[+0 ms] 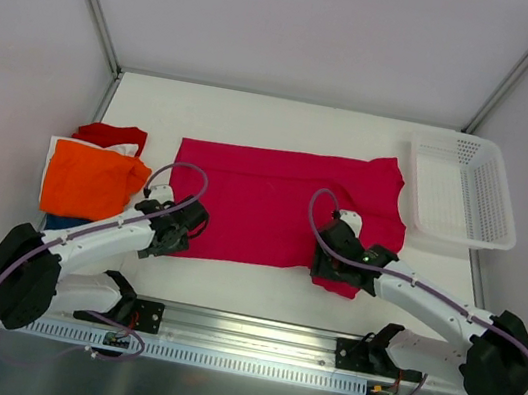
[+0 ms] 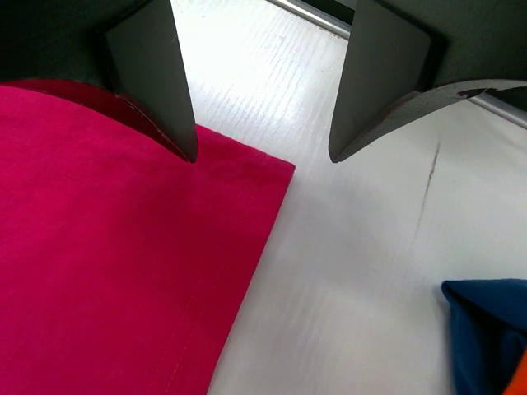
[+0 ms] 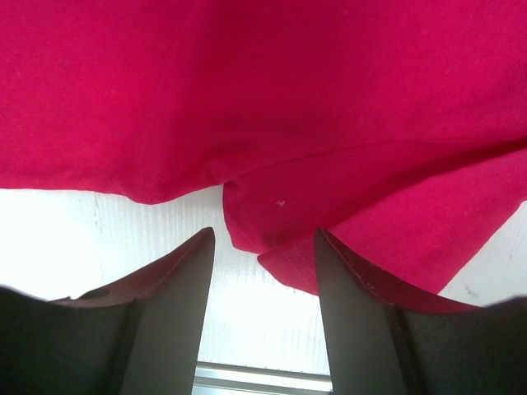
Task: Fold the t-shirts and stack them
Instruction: Fold the tshirt
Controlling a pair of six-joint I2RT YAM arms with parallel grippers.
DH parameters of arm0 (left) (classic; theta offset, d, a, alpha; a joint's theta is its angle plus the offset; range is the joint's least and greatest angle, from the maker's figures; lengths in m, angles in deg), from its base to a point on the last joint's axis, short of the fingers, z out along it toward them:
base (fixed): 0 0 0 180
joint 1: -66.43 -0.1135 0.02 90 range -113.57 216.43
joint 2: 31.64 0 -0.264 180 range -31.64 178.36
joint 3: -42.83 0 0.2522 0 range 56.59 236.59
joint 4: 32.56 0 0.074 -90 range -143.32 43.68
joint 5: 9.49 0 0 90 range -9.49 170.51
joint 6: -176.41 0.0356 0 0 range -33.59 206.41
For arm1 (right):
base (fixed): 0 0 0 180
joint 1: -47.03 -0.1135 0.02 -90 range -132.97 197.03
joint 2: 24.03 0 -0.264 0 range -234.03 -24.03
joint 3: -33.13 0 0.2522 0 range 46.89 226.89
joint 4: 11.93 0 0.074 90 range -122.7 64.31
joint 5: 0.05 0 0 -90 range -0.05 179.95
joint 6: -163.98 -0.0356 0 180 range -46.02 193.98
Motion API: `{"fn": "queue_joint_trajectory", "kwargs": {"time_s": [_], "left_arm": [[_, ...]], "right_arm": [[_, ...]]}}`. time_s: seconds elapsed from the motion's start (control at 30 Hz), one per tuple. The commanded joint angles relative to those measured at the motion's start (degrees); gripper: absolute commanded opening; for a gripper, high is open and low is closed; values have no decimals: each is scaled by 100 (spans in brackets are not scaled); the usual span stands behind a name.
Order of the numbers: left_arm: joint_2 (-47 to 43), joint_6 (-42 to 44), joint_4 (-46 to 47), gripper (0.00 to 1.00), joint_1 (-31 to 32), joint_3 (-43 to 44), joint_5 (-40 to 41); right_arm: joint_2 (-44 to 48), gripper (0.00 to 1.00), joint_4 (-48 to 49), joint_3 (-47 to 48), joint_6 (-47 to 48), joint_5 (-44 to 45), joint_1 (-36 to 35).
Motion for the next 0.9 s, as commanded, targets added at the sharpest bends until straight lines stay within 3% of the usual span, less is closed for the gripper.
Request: {"fn": "queue_joint_trajectory", "kwargs": {"time_s": [0.0,0.47,0.57,0.73,0.87], "left_arm": [[-194,-14,243,65,50,-233,-246],[-133,12,701,64,50,-409,-536],[-45,39,701,62,50,-365,-554],[-88,39,701,50,50,-392,-519],[-80,65,692,49,50,-392,-527]], "right_arm": [[179,55,-67,144,-153,151,-58],[382,55,-49,30,-171,186,-66],[250,54,-102,64,-179,317,-66],[-277,53,-102,214,-179,599,-49],[-927,54,-102,582,-127,635,-14]]}}
